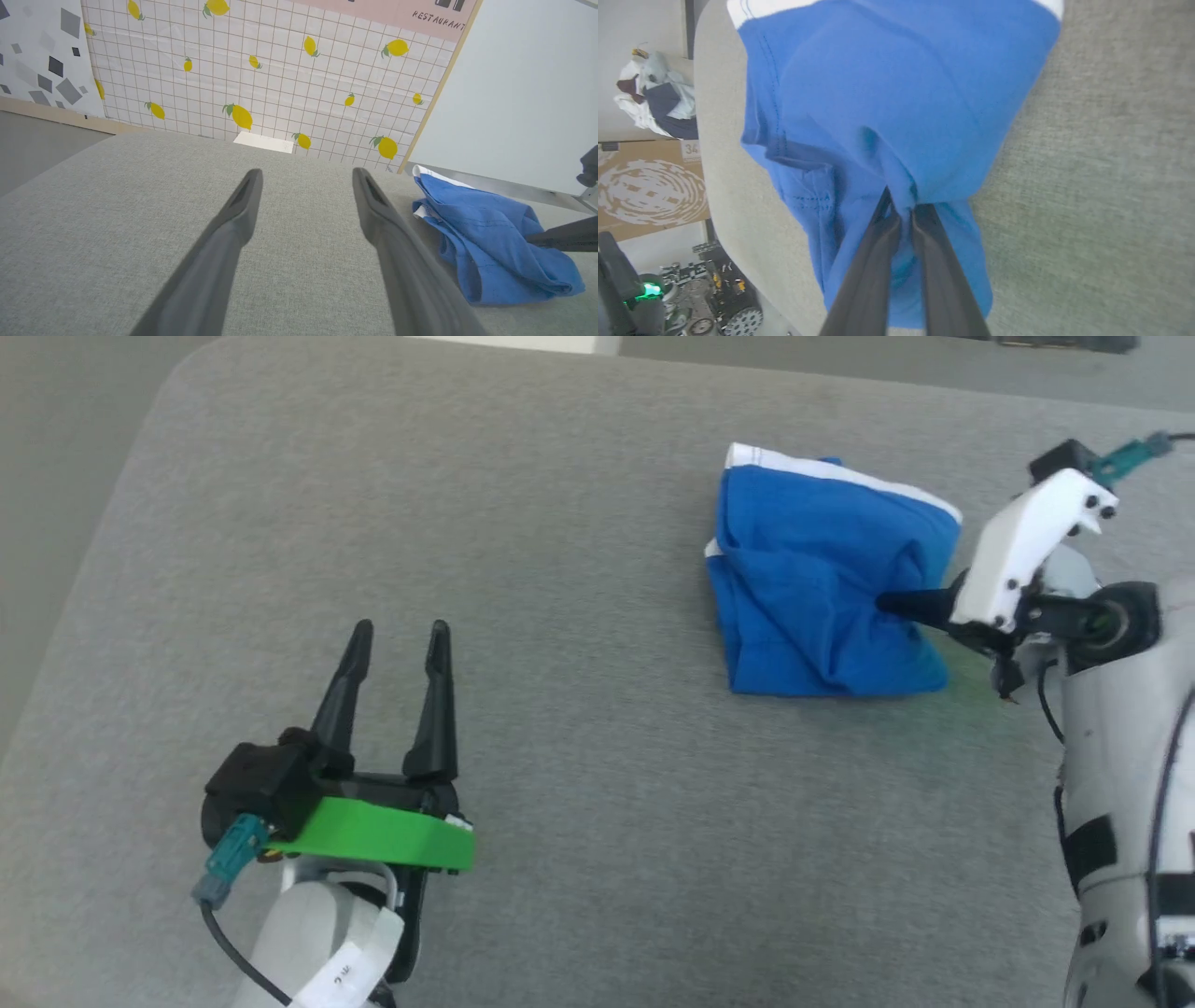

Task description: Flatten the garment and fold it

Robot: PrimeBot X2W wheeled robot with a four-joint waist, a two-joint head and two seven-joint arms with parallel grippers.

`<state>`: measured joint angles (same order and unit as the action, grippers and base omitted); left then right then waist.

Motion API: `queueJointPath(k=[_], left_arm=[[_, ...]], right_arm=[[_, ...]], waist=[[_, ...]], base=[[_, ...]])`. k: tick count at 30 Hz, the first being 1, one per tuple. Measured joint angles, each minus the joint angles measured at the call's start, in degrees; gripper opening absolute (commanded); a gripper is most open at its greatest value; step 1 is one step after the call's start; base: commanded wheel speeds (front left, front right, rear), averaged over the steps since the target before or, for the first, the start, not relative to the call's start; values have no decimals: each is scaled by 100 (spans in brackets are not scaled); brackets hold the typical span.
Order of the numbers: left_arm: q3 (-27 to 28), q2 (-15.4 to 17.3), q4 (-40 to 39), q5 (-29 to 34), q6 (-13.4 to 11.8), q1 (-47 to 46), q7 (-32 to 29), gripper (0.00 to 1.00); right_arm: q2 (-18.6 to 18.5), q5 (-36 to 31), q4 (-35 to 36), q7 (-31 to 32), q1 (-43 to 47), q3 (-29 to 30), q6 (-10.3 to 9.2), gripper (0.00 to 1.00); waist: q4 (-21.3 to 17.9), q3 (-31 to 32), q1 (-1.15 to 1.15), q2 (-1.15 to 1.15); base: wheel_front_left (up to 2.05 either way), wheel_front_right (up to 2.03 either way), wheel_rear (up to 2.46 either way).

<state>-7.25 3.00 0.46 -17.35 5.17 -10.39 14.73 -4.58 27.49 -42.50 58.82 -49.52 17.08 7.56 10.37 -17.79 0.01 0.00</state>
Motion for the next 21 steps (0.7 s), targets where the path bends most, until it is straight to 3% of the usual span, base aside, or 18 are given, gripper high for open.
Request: queueJointPath(k=[7, 12, 21], left_arm=[[180, 0, -77, 170, 48, 0, 0, 100], [189, 0, -92, 297, 118, -98, 1, 100], [101, 34, -99, 580, 187, -391, 1, 100]], right_arm=[[-136, -481, 1263, 207, 384, -1413, 0, 0], [-563, -956, 1718, 113, 400, -2089, 0, 0], [-1134, -1773, 1644, -613, 247, -2473, 0, 0]], waist=[[-616, 23, 0, 0], [-1191, -10, 0, 0], [-2164, -199, -1, 0]], base=[[0, 0, 0], [0, 0, 0], [0, 0, 0]])
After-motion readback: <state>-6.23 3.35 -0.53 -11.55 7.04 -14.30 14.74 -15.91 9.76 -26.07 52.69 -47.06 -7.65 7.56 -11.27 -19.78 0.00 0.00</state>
